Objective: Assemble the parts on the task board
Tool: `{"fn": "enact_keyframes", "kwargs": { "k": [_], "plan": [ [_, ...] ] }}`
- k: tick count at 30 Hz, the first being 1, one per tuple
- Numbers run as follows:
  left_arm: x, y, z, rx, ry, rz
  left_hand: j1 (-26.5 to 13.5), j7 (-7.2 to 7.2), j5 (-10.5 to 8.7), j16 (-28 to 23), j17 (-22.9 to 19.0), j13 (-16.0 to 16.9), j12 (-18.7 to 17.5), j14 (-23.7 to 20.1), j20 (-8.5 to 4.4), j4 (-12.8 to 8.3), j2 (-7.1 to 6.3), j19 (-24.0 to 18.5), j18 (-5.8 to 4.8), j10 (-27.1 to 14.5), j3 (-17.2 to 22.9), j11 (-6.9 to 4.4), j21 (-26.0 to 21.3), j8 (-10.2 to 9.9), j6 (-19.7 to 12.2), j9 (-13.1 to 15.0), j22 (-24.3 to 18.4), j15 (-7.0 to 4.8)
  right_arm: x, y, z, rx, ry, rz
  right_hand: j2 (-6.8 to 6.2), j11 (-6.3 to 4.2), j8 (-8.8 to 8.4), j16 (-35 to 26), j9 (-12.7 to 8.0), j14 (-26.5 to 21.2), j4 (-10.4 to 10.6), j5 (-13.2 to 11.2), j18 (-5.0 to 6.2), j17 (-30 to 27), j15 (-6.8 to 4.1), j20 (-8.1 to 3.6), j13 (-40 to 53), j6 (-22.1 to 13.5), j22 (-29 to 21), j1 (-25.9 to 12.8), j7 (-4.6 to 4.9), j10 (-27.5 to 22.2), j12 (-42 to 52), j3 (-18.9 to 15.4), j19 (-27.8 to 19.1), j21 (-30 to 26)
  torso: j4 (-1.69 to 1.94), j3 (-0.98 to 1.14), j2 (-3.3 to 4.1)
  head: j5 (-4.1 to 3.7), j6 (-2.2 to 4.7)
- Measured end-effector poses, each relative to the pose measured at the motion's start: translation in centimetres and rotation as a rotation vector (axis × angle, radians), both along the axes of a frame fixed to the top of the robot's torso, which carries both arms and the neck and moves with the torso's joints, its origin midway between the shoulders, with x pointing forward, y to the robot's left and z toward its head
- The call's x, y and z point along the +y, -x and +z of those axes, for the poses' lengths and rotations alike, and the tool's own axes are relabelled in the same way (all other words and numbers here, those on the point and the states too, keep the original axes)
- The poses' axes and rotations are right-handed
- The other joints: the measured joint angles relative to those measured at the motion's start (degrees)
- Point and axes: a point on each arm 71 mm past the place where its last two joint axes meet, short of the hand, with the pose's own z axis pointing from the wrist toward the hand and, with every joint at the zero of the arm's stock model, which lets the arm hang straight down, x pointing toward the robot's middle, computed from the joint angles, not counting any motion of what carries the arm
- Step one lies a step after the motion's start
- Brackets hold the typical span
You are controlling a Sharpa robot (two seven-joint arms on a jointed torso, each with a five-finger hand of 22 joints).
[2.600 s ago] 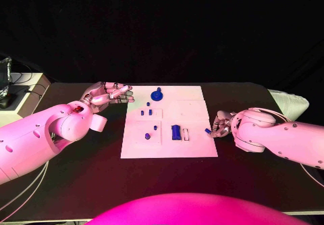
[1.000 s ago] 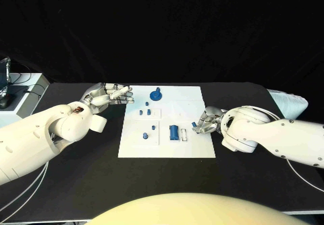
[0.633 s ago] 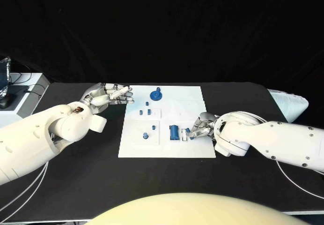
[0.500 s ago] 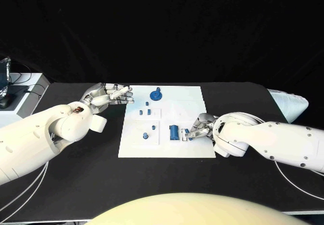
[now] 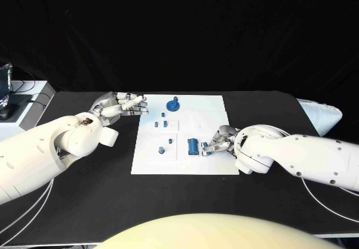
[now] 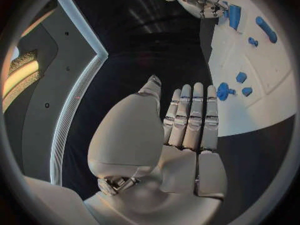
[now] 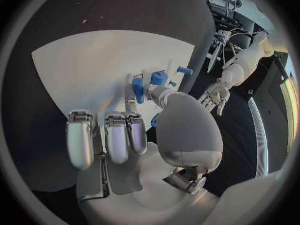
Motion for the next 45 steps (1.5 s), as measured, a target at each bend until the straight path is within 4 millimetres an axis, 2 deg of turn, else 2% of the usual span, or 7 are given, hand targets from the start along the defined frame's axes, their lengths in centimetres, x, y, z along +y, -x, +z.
{"fn": "enact_keyframes", "kwargs": {
  "k": [17, 21, 24, 31, 45],
  "plan": [
    [0.06, 0.02, -0.01, 0.003, -0.002, 0.0, 0.0, 0.0, 0.0, 0.0, -0.01, 0.0, 0.02, 0.0, 0.0, 0.0, 0.0, 0.0, 0.0, 0.0, 0.0, 0.0, 0.0, -0.15, 0.0, -0.06, -0.05, 0.0, 0.17, -0.41, -0.2, -0.001, 0.002, -0.004, -0.54, 0.0, -0.05, 0.0, -0.43, 0.0, 0.97, -0.46, 0.0, -0.01, 0.0, 0.0, -0.01, 0.23, -0.01, -1.44, -0.21, 0.0, 0.0, -0.97, 0.0, -0.23, 0.0, -0.02, -0.03, 0.21, 0.0],
    [0.08, 0.03, -0.01, 0.004, -0.003, 0.0, 0.0, 0.0, 0.0, 0.0, -0.01, 0.0, 0.02, 0.0, 0.0, 0.0, 0.0, 0.0, 0.0, 0.0, 0.0, 0.0, 0.0, -0.15, 0.0, -0.06, -0.05, 0.0, 0.12, -0.54, -0.27, -0.002, 0.004, -0.008, -1.01, -0.01, -0.03, 0.0, -0.7, 0.0, 1.86, -0.29, 0.0, -0.01, 0.0, 0.0, -0.01, 0.54, -0.01, -2.49, -0.31, 0.01, 0.0, -1.87, 0.0, -0.23, 0.0, -0.02, -0.03, 0.21, 0.0],
    [0.09, 0.03, -0.01, 0.004, -0.003, 0.0, 0.0, 0.0, 0.0, 0.0, -0.01, 0.0, 0.02, 0.0, 0.0, 0.0, 0.0, 0.0, 0.0, 0.0, 0.0, 0.0, 0.0, -0.15, 0.0, -0.06, -0.05, 0.0, 0.11, -0.59, -0.29, -0.002, 0.004, -0.008, -1.51, -0.01, 0.07, 0.0, -1.01, 0.0, 2.55, 1.03, 0.0, -0.01, 0.0, 0.0, -0.01, 0.79, -0.02, -3.0, -0.37, 0.01, 0.0, -3.06, 0.0, -0.23, 0.0, -0.02, -0.03, 0.21, 0.0],
    [0.1, 0.03, -0.02, 0.005, -0.003, 0.0, 0.0, 0.0, 0.0, -0.22, -0.02, 0.0, 0.02, 0.0, 0.0, 0.0, 0.0, 0.0, 0.0, 0.0, 0.0, 0.0, 0.0, -0.15, 0.0, -0.05, -0.11, 0.0, 0.15, -0.63, -0.33, 0.0, 0.005, -0.006, -2.18, -0.01, 0.07, 0.0, -1.34, 0.0, 3.18, 0.74, 0.0, -0.01, 0.0, 0.0, 0.03, 0.81, -0.02, -3.67, -0.39, 0.01, 0.0, -4.62, 0.0, -0.23, -0.03, 0.0, -0.03, 0.27, 0.0],
    [0.14, 0.05, -0.03, 0.007, -0.005, 0.001, 0.0, -0.01, 0.0, -0.22, -0.02, 0.0, 0.03, 0.0, 0.0, 0.0, 0.0, 0.0, 0.0, 0.0, 0.0, 0.0, 0.0, -0.15, 0.0, -0.07, -0.11, 0.0, 0.11, -0.63, -0.43, 0.011, 0.012, 0.004, -2.45, -0.01, 0.07, 0.0, -1.57, 0.0, 3.8, 0.46, 0.0, -0.02, 0.0, 0.0, 0.02, 0.81, -0.03, -3.93, -0.39, 0.01, 0.0, -5.25, 0.0, -0.5, 0.0, 0.0, -0.03, 0.35, 0.0]
  ]
}}
